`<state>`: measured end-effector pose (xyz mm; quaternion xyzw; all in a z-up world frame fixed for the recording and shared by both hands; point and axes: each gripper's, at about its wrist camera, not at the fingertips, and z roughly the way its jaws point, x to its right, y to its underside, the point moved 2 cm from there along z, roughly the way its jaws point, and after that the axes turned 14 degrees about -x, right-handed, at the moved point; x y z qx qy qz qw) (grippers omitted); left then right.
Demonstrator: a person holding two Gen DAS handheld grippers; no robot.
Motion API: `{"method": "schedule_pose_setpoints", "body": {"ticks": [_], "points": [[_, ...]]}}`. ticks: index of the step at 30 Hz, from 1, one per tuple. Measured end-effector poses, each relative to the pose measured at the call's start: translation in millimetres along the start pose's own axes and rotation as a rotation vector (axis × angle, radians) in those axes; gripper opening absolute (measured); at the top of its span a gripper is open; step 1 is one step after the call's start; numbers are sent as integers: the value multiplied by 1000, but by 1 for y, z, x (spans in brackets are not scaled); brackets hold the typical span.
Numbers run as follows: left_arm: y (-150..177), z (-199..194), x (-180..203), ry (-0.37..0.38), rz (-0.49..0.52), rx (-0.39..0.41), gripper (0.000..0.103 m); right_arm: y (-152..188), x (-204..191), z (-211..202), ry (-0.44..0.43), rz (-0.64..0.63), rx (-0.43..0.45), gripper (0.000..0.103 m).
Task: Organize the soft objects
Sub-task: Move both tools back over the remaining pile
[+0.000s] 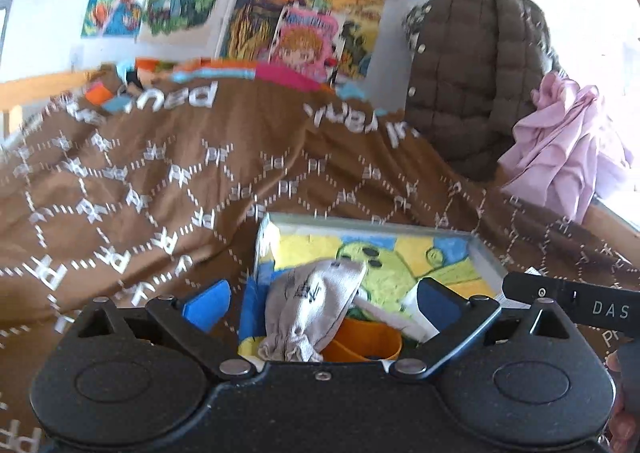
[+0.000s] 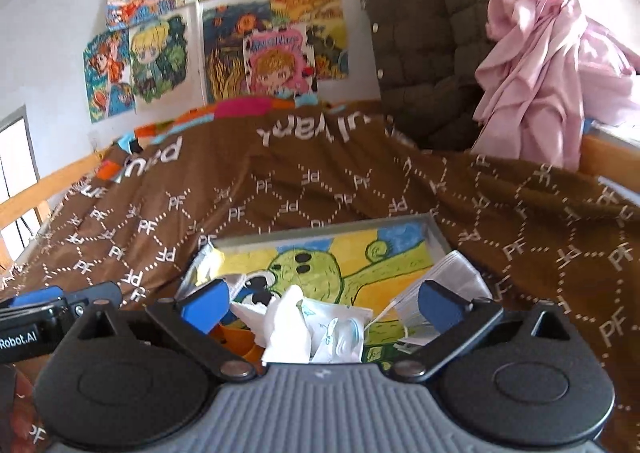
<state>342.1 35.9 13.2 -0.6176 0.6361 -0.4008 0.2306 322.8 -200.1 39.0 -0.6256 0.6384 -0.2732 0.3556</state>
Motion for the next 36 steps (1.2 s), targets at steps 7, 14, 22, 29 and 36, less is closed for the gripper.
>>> {"method": "schedule_pose_setpoints", "body": {"ticks": [7, 14, 22, 29, 36], "points": [[-4, -52, 17, -35, 42, 85, 102, 8, -1, -50, 9, -8, 90, 103], [9, -91, 28, -85, 61, 107, 102, 30, 0, -86, 6, -47, 117, 103], [49, -117, 31, -129, 81, 37, 102, 63, 2, -113, 38, -78, 121, 103], [78, -142, 23, -132, 38, 4, 102, 95, 6, -129, 27, -54, 63, 103], [102, -160, 25, -114, 16, -23, 102, 121, 0, -140, 22, -36, -8, 103]]}}
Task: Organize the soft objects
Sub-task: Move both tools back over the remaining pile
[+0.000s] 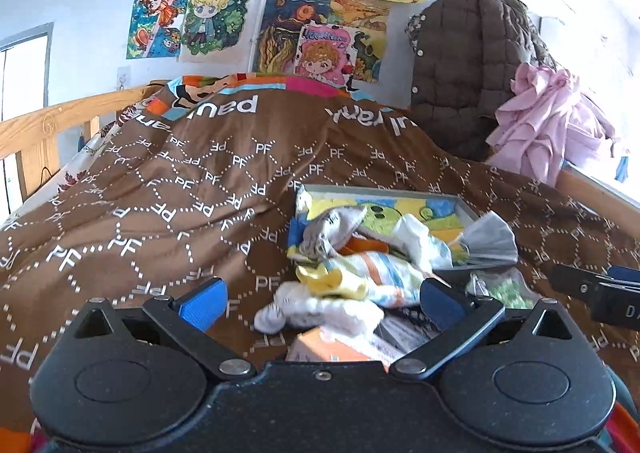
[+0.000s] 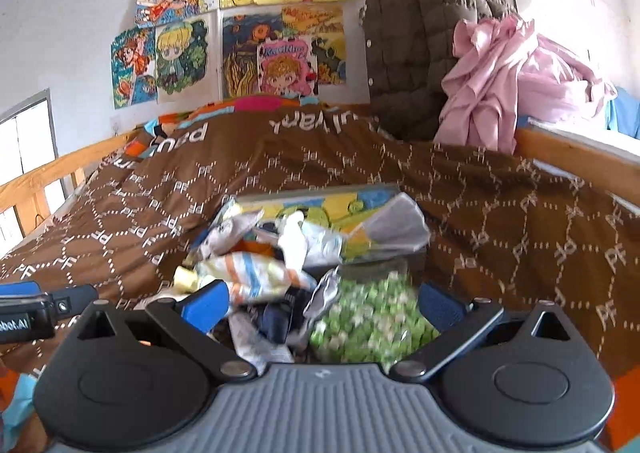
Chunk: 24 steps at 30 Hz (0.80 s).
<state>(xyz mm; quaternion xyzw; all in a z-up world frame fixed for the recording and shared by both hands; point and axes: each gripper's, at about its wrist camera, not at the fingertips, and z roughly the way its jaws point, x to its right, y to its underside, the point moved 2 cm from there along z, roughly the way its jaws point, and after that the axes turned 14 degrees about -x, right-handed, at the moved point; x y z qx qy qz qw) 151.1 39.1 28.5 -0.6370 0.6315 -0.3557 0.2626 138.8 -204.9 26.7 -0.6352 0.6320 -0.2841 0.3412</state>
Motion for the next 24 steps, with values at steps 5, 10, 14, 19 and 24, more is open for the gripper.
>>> {"method": "schedule_pose_setpoints", "body": {"ticks": [5, 10, 14, 19, 24], "points": [[15, -5, -1, -25, 6, -38, 102, 10, -6, -1, -9, -7, -39, 103], [18, -5, -6, -44, -16, -64, 102, 13, -16, 4, -25, -25, -71, 103], [22, 2, -9, -61, -25, -116, 102, 13, -17, 10, -55, -17, -100, 103], [23, 8, -5, -86, -10, -141, 102, 15, -16, 17, -68, 7, -140, 103], [26, 15, 1, -113, 24, -173, 102, 14, -14, 22, -65, 22, -153, 103]]}}
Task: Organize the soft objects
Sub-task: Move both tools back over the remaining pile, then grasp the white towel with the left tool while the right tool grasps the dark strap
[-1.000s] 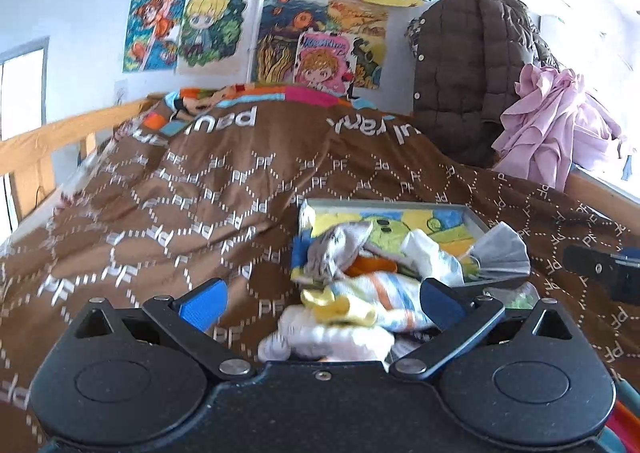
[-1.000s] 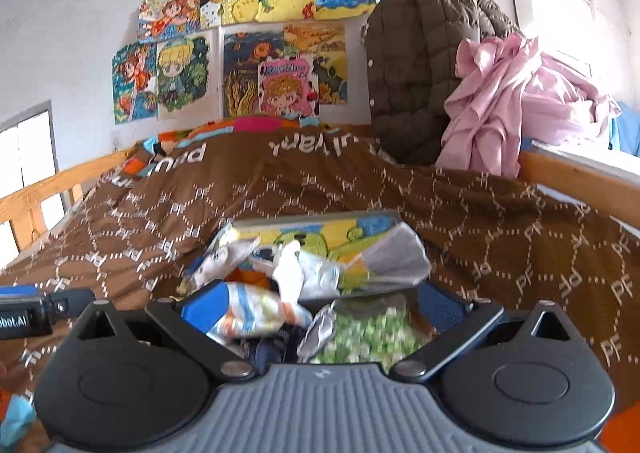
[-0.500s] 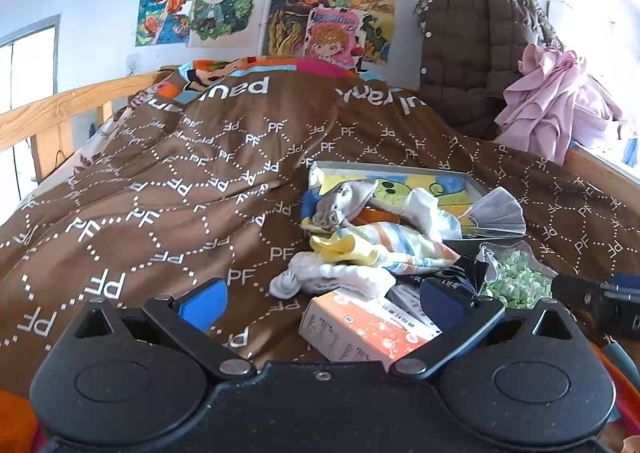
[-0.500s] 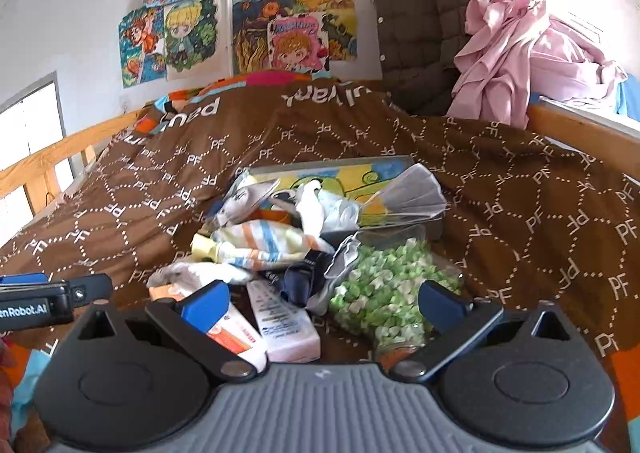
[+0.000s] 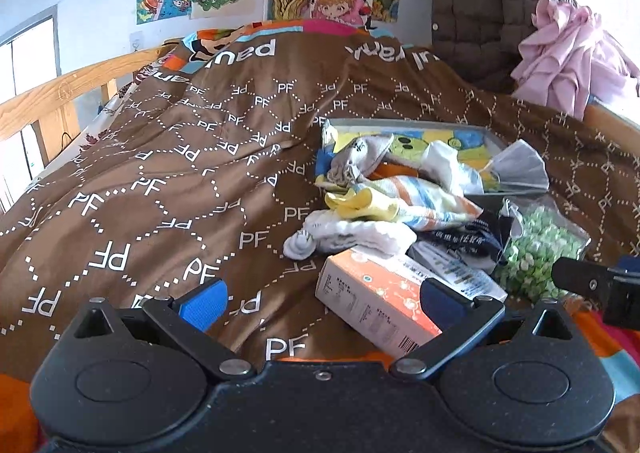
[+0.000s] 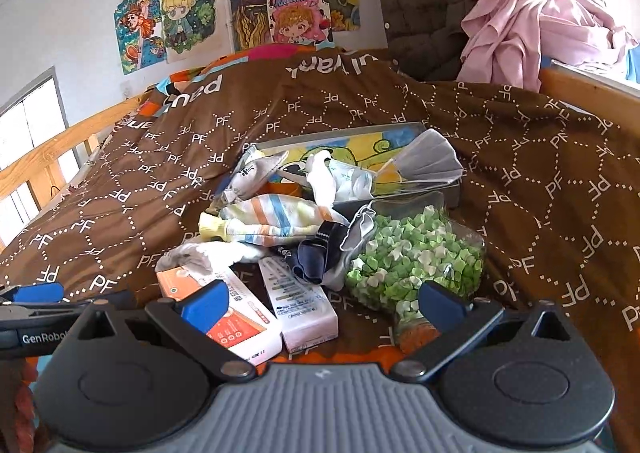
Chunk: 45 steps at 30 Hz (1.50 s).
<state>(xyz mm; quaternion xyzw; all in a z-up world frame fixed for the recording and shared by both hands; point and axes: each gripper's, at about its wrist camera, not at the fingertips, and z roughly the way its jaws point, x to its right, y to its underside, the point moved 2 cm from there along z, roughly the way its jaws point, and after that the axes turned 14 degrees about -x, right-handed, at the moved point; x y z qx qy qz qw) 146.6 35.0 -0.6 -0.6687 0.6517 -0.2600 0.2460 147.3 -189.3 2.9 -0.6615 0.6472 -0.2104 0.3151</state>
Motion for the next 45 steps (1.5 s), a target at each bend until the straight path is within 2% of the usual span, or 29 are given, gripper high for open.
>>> {"method": "schedule_pose_setpoints", "body": {"ticks": [10, 15, 19, 22, 26, 29, 32, 34, 36, 40, 45], "points": [[-7, 14, 0, 2, 21, -70, 102, -5, 2, 13, 13, 8, -16, 103], [-15, 20, 0, -16, 80, -58, 102, -6, 5, 14, 21, 16, -10, 103], [-26, 19, 1, 20, 82, -85, 102, -5, 5, 13, -8, 7, -7, 103], [-38, 16, 9, 46, 164, -99, 102, -7, 8, 12, -23, 27, 9, 103], [-54, 16, 17, 51, 325, -63, 102, -9, 15, 18, -24, 66, 5, 103], [-56, 32, 14, 108, 369, -37, 102, -9, 17, 26, -9, 61, -2, 103], [-57, 51, 8, 168, 318, -40, 102, -16, 13, 39, 2, -14, 6, 97], [-58, 63, 5, 203, 284, -43, 102, -24, 6, 51, 17, -130, 29, 94], [-62, 73, 6, 211, 282, -53, 102, -30, -2, 63, 43, -280, 54, 87], [-67, 90, 10, 220, 335, -8, 98, -33, -12, 79, 44, -373, 46, 80], [-62, 107, 16, 283, 407, -7, 90, -30, -29, 92, 76, -479, 30, 60]]}}
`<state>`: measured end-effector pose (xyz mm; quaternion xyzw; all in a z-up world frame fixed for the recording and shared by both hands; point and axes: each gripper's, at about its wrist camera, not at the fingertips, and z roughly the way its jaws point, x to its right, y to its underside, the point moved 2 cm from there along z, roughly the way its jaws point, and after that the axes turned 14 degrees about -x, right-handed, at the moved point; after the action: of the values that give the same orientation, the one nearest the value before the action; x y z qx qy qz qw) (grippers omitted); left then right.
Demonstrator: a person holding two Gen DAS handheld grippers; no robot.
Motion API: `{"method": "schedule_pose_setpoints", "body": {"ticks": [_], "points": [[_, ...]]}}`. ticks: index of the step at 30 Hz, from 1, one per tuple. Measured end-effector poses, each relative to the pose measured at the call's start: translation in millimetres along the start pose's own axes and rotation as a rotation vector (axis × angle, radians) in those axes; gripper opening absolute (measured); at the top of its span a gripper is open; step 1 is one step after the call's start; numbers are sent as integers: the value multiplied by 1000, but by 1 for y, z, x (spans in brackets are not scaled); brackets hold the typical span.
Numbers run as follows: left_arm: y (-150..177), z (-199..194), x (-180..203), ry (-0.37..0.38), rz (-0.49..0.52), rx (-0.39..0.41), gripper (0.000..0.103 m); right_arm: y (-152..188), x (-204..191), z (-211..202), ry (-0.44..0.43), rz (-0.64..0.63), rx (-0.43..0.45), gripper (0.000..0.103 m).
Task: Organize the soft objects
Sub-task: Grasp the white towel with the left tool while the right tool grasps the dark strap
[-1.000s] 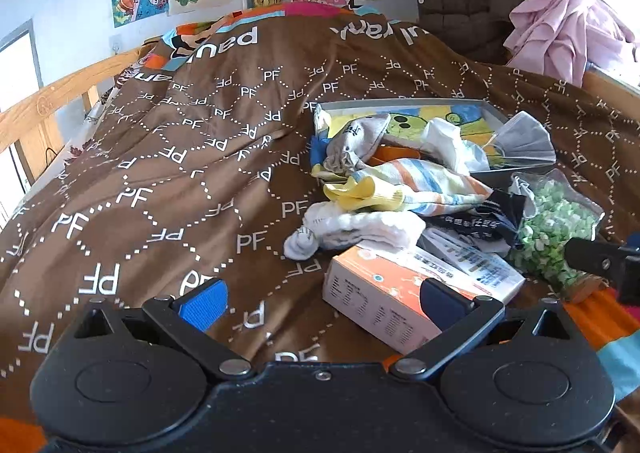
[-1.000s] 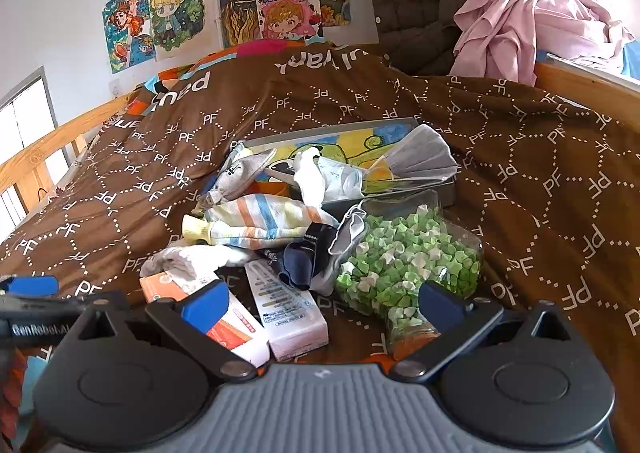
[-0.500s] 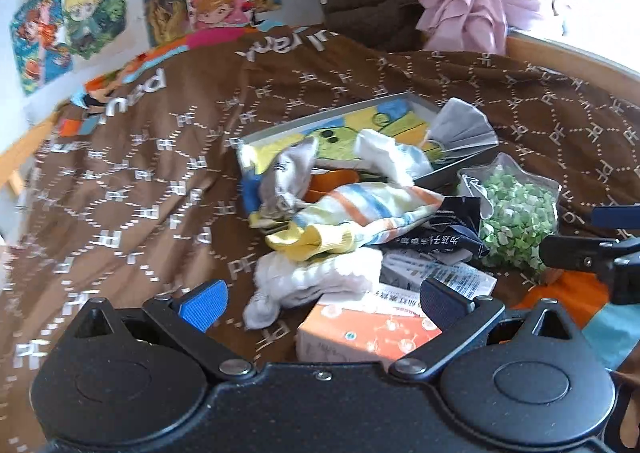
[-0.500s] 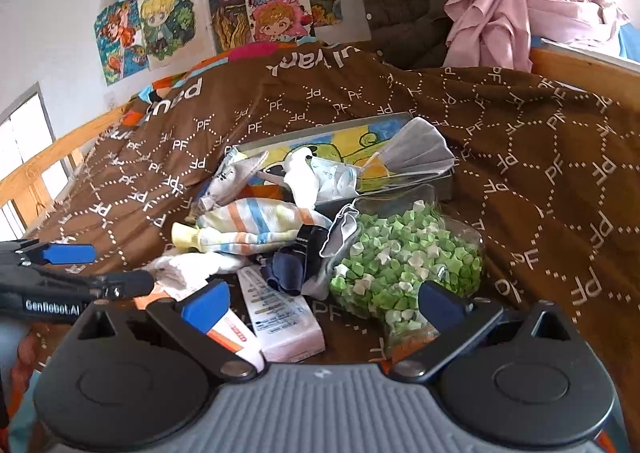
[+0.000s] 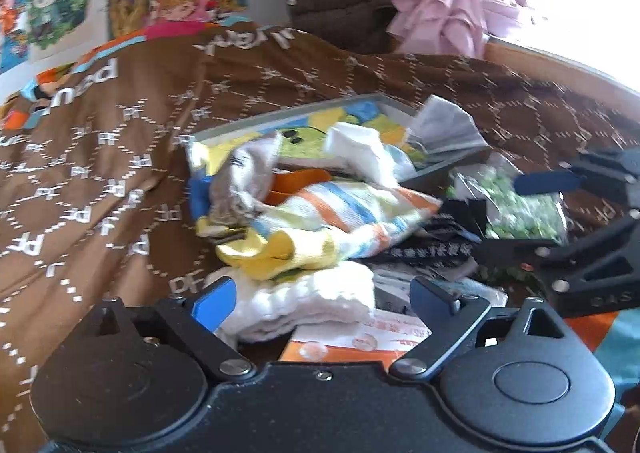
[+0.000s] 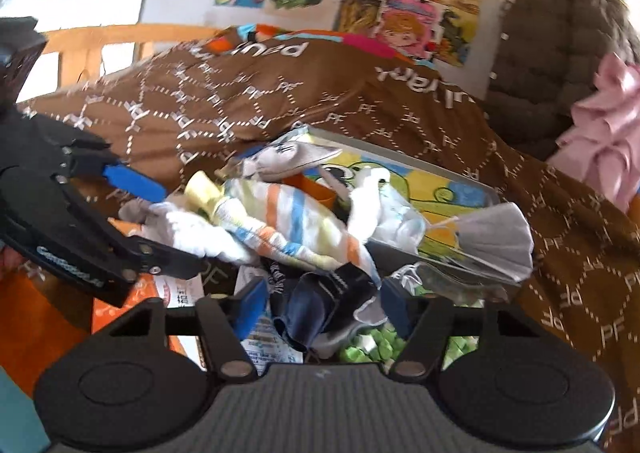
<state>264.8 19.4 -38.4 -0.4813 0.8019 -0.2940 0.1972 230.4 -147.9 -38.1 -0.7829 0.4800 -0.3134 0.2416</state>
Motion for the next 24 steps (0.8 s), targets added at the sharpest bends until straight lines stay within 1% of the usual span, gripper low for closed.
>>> {"method": "schedule_pose_setpoints", "body": {"ticks": [1, 3, 4, 5, 6, 7, 8, 11, 14, 16, 18, 20, 24], "points": [[0, 4, 1, 4, 15, -6, 88, -1, -4, 3, 12, -17, -13, 58], [3, 10, 1, -5, 26, -11, 82, 0, -10, 10, 44, -51, -39, 49], [4, 13, 1, -14, 29, -9, 79, -1, -11, 13, 55, -61, -50, 42], [4, 15, 1, -32, 32, -8, 74, -1, -12, 17, 63, -64, -64, 36], [4, 17, 1, -44, 35, -6, 71, -1, -13, 19, 66, -63, -75, 31], [4, 17, 0, -47, 33, 0, 70, 0, -14, 22, 71, -61, -83, 29], [3, 18, -2, -37, 25, 2, 67, -1, -14, 23, 74, -59, -89, 24], [1, 21, -3, 0, 11, -8, 53, -2, -15, 23, 79, -49, -90, 22], [0, 21, -3, 3, 5, -8, 47, -3, -16, 23, 77, -49, -88, 22], [-1, 20, -5, 7, -7, -12, 43, -5, -19, 23, 76, -59, -91, 18], [-1, 20, -9, 17, -32, -17, 40, -7, -21, 23, 74, -68, -99, 10], [-2, 19, -11, 24, -50, -20, 37, -9, -25, 22, 69, -71, -106, 6], [-3, 16, -12, 27, -62, -16, 28, -11, -33, 18, 56, -99, -101, 3]]}}
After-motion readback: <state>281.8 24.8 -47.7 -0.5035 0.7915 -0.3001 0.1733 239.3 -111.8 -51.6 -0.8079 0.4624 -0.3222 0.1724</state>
